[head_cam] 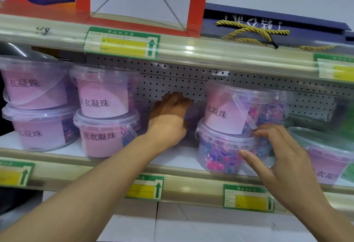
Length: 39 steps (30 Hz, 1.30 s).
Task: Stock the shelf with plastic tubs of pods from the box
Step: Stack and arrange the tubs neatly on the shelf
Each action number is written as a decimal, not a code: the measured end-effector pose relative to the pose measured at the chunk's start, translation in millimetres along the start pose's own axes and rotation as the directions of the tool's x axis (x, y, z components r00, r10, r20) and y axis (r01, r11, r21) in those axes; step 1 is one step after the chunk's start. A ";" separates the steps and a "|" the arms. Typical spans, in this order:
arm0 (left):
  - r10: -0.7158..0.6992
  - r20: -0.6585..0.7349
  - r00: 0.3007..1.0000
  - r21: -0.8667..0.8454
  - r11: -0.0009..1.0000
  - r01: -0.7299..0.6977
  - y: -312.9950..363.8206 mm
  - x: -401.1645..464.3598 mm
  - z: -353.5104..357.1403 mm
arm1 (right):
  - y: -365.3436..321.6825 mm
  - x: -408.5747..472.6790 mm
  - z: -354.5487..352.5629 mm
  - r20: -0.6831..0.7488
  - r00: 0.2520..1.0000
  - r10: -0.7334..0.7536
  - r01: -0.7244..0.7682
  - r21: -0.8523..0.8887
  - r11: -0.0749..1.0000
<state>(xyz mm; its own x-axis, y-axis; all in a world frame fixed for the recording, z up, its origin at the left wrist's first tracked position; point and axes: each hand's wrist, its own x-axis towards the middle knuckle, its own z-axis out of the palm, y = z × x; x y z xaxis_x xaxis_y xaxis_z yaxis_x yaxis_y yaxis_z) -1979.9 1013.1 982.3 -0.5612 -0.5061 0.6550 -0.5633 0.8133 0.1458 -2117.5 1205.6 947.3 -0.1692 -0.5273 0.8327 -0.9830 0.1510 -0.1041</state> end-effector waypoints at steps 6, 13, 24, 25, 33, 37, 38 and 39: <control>-0.070 0.092 0.993 0.064 0.996 0.064 -0.7 10.0 3.7 | 2.4 0.9 -1.2 0.017 1.000 -0.012 0.013 -0.016 1.000; -0.025 -0.001 1.000 -0.089 0.996 0.025 -13.8 -1.1 4.5 | 2.1 0.5 1.6 0.002 1.000 -0.012 0.012 -0.014 1.000; -0.141 0.037 0.989 -0.014 0.990 0.141 -8.3 2.4 0.7 | 2.7 1.3 1.1 0.004 1.000 -0.025 0.025 -0.020 0.999; -0.097 0.014 0.995 -0.004 0.995 0.097 -7.1 3.0 2.3 | 2.5 1.1 1.6 0.003 1.000 -0.024 0.024 -0.019 1.000; -0.164 0.038 0.986 0.139 0.978 0.157 -11.2 5.9 -3.2 | 2.9 2.3 1.9 0.000 1.000 -0.029 0.029 -0.017 0.999; -0.131 0.013 0.991 0.095 0.987 0.129 -7.7 3.5 0.0 | 2.5 2.3 4.1 -0.012 0.999 -0.031 0.031 -0.020 0.999; -0.114 0.012 0.993 0.094 0.989 0.112 -6.2 4.6 1.9 | 2.3 2.6 4.1 -0.014 0.999 -0.031 0.031 -0.018 0.999; -0.113 0.025 0.993 0.096 0.989 0.110 -5.6 6.2 3.3 | 2.3 3.0 4.1 -0.015 0.999 -0.031 0.030 -0.016 0.999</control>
<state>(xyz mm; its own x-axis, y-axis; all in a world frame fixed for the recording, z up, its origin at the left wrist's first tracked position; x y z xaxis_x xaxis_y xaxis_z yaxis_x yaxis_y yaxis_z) -1982.1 1004.5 983.1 -0.5093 -0.6015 0.6155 -0.6770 0.7215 0.1450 -2120.5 1201.0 947.3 -0.1380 -0.5190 0.8435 -0.9864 0.1487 -0.0699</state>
